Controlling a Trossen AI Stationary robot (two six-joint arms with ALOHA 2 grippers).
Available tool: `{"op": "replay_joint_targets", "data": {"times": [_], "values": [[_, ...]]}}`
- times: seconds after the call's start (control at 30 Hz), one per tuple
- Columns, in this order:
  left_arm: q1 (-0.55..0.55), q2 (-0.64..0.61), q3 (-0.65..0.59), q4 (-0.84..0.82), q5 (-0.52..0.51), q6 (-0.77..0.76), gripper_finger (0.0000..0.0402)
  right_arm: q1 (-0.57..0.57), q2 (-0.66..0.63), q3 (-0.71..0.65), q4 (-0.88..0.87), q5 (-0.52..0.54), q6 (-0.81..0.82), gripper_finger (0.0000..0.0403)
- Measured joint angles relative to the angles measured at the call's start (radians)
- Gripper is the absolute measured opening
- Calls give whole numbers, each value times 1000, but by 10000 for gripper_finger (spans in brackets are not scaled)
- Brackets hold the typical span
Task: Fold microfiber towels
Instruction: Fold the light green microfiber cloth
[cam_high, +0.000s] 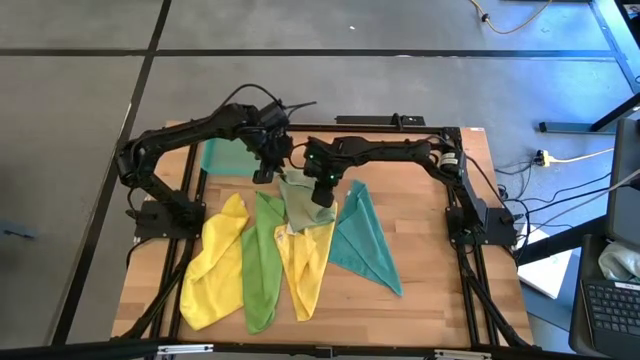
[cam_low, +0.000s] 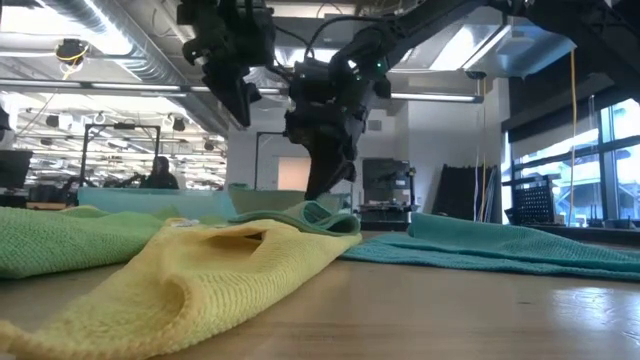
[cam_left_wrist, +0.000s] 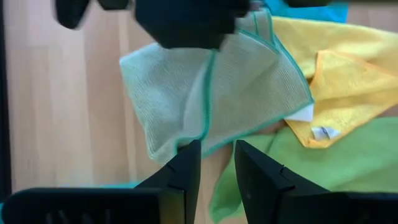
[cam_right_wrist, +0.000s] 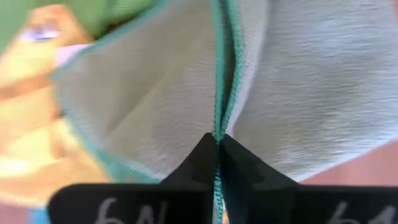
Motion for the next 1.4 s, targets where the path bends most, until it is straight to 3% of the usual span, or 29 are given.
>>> {"op": "replay_joint_targets", "data": {"times": [0.33,0.57,0.73,1.07,1.4], "values": [[0,0,0,35,-44,-28,93,38,0,77,-160,-42,2,7],[23,-1,1,34,-90,-60,89,26,0,171,-341,81,25,8],[26,-2,3,33,-88,-76,88,-18,1,230,-440,99,27,9],[-16,-1,0,111,145,16,97,-43,1,273,-467,96,0,10],[-68,39,1,194,139,117,146,-37,-2,272,-494,45,3,11]]}}
